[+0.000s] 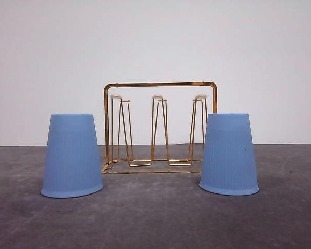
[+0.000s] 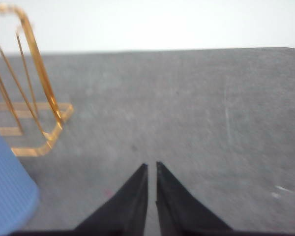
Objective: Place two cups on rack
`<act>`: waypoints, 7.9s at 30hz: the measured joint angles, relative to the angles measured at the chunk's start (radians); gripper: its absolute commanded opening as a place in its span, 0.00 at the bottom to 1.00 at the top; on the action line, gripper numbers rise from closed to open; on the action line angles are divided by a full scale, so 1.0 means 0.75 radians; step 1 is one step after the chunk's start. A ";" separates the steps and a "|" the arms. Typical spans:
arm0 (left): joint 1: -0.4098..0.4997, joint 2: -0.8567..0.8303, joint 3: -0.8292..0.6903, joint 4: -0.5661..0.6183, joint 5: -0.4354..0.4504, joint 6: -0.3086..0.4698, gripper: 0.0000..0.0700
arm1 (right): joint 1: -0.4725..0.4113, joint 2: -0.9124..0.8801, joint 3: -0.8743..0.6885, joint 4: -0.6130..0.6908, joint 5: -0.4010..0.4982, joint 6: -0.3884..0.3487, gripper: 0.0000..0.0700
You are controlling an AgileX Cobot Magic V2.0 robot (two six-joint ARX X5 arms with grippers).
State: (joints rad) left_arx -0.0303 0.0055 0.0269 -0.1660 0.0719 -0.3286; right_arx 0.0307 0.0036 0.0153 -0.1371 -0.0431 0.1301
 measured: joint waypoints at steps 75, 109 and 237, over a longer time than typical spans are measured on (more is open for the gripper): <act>-0.548 1.580 1.008 -0.160 0.216 0.625 0.80 | 0.266 0.738 0.808 -0.497 -0.289 -0.318 0.69; -0.550 1.806 1.604 -0.641 0.106 0.452 0.43 | 0.273 0.738 0.808 -0.497 -0.289 -0.318 0.69; -0.547 1.018 0.844 -0.591 0.112 0.032 0.72 | 0.455 2.107 1.443 0.021 -0.286 -0.214 0.56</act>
State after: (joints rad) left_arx -0.4408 0.7692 0.6598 -0.6094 0.1558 -0.3050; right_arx 0.3721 1.5837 1.0977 -0.1215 -0.2577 -0.0303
